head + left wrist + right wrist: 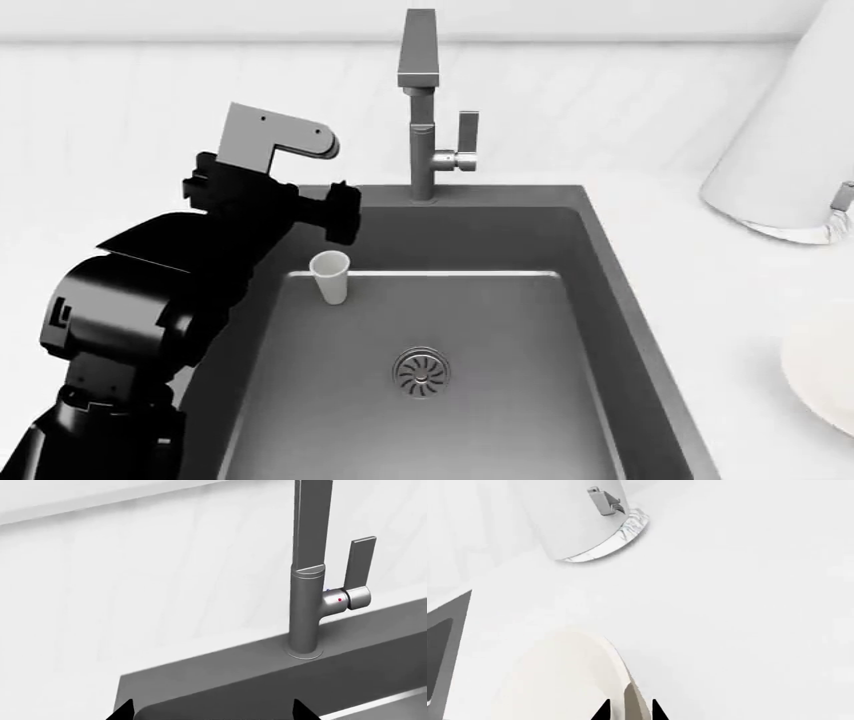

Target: Pick the cup and bowl from the sink and place them on the counter for drying.

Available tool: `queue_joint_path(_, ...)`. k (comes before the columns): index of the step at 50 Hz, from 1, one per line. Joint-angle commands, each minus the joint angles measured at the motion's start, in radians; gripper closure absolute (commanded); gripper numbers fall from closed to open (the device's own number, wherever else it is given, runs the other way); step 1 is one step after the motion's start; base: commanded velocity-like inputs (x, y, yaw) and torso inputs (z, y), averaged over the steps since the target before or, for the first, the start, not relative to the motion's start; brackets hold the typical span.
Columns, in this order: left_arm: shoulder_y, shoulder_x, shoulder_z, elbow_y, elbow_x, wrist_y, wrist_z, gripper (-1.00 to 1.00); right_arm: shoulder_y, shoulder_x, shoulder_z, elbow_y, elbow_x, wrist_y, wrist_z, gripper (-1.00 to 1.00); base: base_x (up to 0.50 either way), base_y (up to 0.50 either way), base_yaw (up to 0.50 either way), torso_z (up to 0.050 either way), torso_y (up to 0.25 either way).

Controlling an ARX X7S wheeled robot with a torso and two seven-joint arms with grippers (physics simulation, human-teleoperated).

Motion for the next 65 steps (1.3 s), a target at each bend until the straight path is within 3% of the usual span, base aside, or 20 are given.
queue_joint_path(1,0.008,0.001,-0.008,-0.003,0.002,0.017,0.005,-1.00,-0.118,-0.059,-0.002,0.012,-0.131,-0.084,-0.135,1.00,0.00,0.00,0.00,0.000,0.000)
queue_joint_path(11,0.009,-0.001,-0.003,-0.002,-0.002,0.016,0.004,-1.00,-0.126,-0.057,0.010,0.003,-0.131,-0.095,-0.130,1.00,0.00,0.00,0.00,0.000,0.000)
queue_joint_path(12,0.009,-0.001,-0.002,-0.002,-0.002,0.017,0.004,-1.00,-0.124,-0.055,0.011,-0.002,-0.130,-0.096,-0.126,-1.00,0.00,0.00,0.00,0.000,0.000)
queue_joint_path(29,0.000,0.004,0.008,-0.012,-0.008,0.021,0.004,-1.00,-0.035,0.045,0.002,-0.076,-0.047,-0.060,0.001,-1.00,0.00,0.00,0.00,0.000,0.000)
queue_joint_path(39,0.006,0.001,0.004,-0.007,-0.015,0.021,0.002,-1.00,0.107,0.134,-0.120,-0.120,0.034,-0.064,0.129,-1.00,0.00,0.00,0.00,0.000,0.000)
queue_joint_path(43,0.009,-0.001,0.004,-0.005,-0.016,0.023,0.001,-1.00,0.144,0.181,-0.248,-0.174,-0.029,-0.115,0.038,-1.00,0.00,0.00,0.00,0.000,0.000)
queue_joint_path(52,0.009,0.001,0.027,0.004,-0.015,0.016,0.000,-1.00,0.425,0.209,-0.561,-0.148,0.068,-0.148,0.115,-1.00,0.00,0.00,0.00,0.000,0.000)
queue_joint_path(59,0.010,0.012,0.027,0.005,-0.022,0.002,-0.007,-1.00,0.717,0.152,-0.855,-0.069,0.147,-0.089,0.170,-1.00,0.00,0.00,0.00,0.000,0.000)
queue_joint_path(65,-0.001,0.021,0.037,0.041,-0.038,-0.100,-0.028,-1.00,0.871,0.075,-0.999,-0.008,0.171,-0.039,0.209,-1.00,0.00,0.00,0.00,0.000,0.000)
